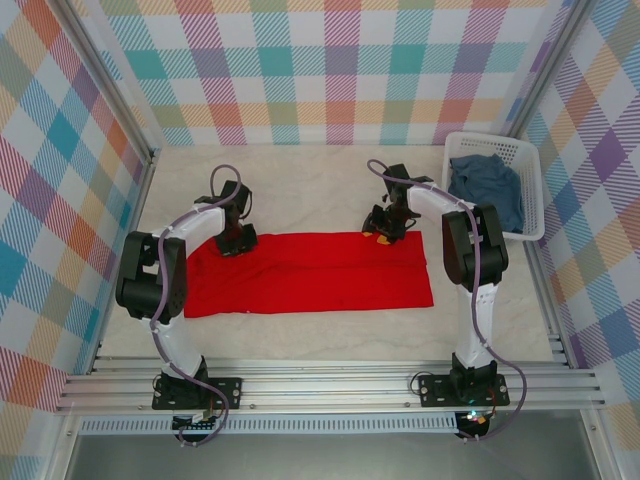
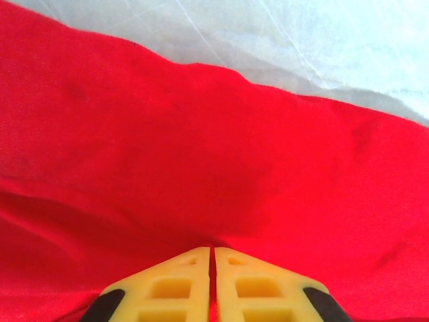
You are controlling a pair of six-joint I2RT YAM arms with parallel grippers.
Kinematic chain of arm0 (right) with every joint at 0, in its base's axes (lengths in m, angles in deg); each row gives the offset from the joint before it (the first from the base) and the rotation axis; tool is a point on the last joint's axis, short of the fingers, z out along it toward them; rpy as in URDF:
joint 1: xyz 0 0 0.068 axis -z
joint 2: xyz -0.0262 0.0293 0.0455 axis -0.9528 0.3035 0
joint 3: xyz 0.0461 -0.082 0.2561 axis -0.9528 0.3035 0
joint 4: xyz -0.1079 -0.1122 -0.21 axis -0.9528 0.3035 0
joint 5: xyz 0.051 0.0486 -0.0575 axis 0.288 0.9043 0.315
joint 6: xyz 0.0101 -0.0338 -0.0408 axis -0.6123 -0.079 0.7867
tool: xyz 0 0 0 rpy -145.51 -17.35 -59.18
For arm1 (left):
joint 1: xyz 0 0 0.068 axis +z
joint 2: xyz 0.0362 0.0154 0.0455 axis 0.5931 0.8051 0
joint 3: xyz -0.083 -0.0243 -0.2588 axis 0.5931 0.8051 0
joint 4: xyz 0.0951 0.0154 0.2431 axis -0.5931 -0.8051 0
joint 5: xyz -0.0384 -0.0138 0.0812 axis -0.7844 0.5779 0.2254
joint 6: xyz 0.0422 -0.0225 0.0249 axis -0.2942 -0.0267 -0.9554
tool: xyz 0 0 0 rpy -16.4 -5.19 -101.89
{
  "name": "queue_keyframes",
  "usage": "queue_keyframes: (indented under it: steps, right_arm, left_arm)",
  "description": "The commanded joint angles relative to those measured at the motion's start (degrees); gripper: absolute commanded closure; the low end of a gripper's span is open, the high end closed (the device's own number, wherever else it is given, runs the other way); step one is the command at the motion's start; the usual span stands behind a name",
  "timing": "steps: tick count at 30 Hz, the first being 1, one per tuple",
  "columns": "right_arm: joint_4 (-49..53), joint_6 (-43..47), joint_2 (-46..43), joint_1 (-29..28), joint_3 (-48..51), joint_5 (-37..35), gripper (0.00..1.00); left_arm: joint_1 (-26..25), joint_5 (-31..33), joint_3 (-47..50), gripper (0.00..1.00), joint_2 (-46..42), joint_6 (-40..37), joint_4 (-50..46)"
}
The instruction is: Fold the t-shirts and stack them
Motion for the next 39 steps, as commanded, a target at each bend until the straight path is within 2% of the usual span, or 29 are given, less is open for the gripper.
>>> queue_keyframes:
  steps: [1, 7, 24, 27, 30, 34, 39]
  right_arm:
    - [3.0, 0.1, 3.6, 0.3, 0.3, -2.7, 0.57]
    - [3.2, 0.2, 3.7, 0.3, 0.1, -2.8, 0.57]
    - [3.9, 0.2, 4.1, 0.3, -0.6, -2.4, 0.57]
    - [4.0, 0.3, 4.1, 0.3, -0.6, -2.5, 0.57]
    - [4.1, 0.4, 4.2, 0.3, -0.6, -2.6, 0.57]
    - [4.0, 0.2, 4.4, 0.4, -0.4, -2.7, 0.57]
    - [4.2, 0.2, 4.4, 0.3, -0.5, -2.7, 0.57]
  left_arm:
    - [-1.2, 0.5, -0.1, 0.96, -2.3, -0.9, -1.3]
    - [-2.8, -0.1, 0.8, 1.0, -7.4, 0.1, -4.6]
    - [-9.6, -3.1, 14.6, 1.0, -17.2, 14.0, -7.7]
    - [-10.2, -3.9, 15.6, 0.97, -17.8, 16.8, -7.8]
    - [-11.0, -5.7, 16.9, 0.88, -17.9, 21.0, -7.3]
    - [-12.2, -8.4, 18.1, 0.87, -17.9, 24.8, -5.7]
    - [-12.4, -9.4, 16.7, 0.86, -17.9, 26.3, -8.8]
